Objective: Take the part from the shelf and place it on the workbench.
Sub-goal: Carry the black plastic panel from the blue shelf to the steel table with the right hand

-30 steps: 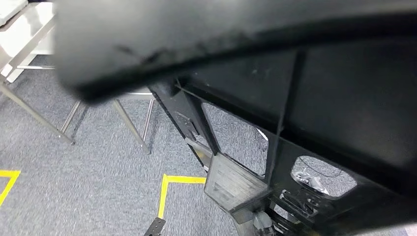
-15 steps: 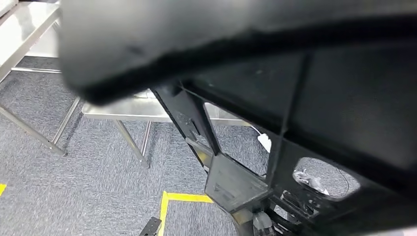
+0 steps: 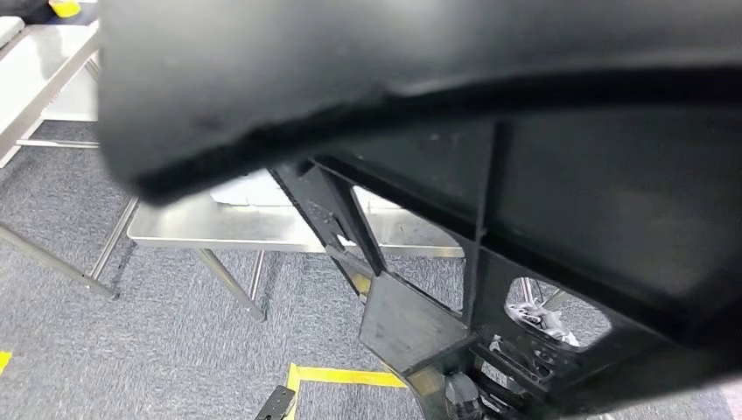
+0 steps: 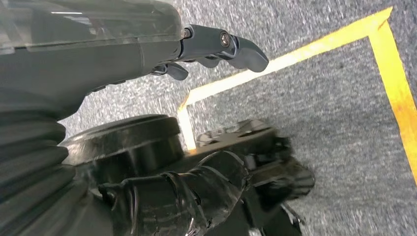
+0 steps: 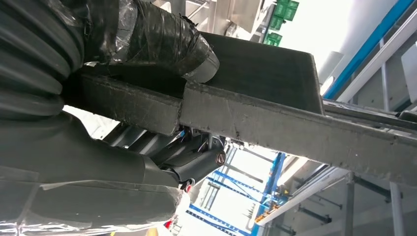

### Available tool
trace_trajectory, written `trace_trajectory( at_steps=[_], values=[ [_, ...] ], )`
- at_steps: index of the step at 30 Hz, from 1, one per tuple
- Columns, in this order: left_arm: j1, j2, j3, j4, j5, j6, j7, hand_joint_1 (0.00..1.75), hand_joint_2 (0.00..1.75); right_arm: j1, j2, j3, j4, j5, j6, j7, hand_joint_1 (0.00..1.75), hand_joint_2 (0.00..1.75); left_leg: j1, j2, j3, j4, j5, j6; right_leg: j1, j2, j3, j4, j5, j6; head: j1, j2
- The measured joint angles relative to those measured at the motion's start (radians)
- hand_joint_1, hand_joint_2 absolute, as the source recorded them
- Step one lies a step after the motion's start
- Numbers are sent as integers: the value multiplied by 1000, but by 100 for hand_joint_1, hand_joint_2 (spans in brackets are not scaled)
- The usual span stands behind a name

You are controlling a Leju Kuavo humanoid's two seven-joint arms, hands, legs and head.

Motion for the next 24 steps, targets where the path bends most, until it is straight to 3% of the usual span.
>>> trace_trajectory(
  at_steps=[1,3,5,10,12,14,15,16,17,18,20,21,24],
  values=[
    [0,0,0,0,0,-1,1,0,175,0,0,0,0,0,0,0,175,175,4,1,-5,-21,18,-4,-3,1,6,2,-6,2,0,0],
    [1,1,0,0,0,-3,1,0,175,0,0,0,1,0,0,0,175,175,9,4,21,-137,112,-9,-10,2,20,6,-20,10,0,0],
    [-1,2,0,0,1,-7,2,0,175,0,0,0,1,0,0,0,175,175,7,6,43,-230,158,-7,-12,2,26,10,-28,23,-1,0],
    [2,2,0,0,7,-14,4,0,175,-2,0,0,4,0,0,0,175,175,6,7,51,-253,180,30,-10,0,20,25,-49,55,2,0],
    [0,2,0,0,7,-15,4,0,175,-2,0,0,4,0,0,0,175,175,7,8,57,-259,181,43,-11,-2,-22,115,-96,60,7,0],
    [0,2,0,0,7,-15,4,0,175,-2,0,0,4,-1,0,0,175,175,3,9,58,-258,177,51,-10,-3,-90,243,-146,63,11,0],
    [0,2,0,0,7,-15,4,0,175,-1,0,0,5,-2,0,0,175,175,2,9,59,-257,174,52,-9,-3,-112,278,-149,63,11,0],
    [1,2,0,0,7,-15,4,0,175,0,0,0,6,-2,0,0,175,175,1,9,61,-255,171,53,-8,-3,-115,276,-134,62,11,0],
    [1,2,0,0,8,-15,4,0,175,0,0,0,7,-3,0,0,175,175,0,8,65,-254,167,53,-8,-3,-99,237,-103,60,11,0],
    [1,2,0,0,8,-15,4,0,175,-1,0,0,7,-3,0,0,175,175,0,7,70,-253,162,52,-7,-3,-69,171,-66,57,11,0],
    [1,2,0,0,8,-15,4,0,175,-1,0,0,8,-3,0,0,175,175,-3,6,77,-249,152,44,-4,-4,-14,57,-28,49,11,0],
    [0,2,0,0,8,-15,4,0,175,-1,0,0,9,-3,0,0,175,175,-5,5,78,-248,149,40,-1,-4,0,29,-25,45,10,0],
    [-1,2,0,0,7,-15,4,0,175,-2,0,0,9,-3,0,0,175,175,-7,6,83,-252,141,26,0,0,11,16,-33,33,9,0]
  ],
)
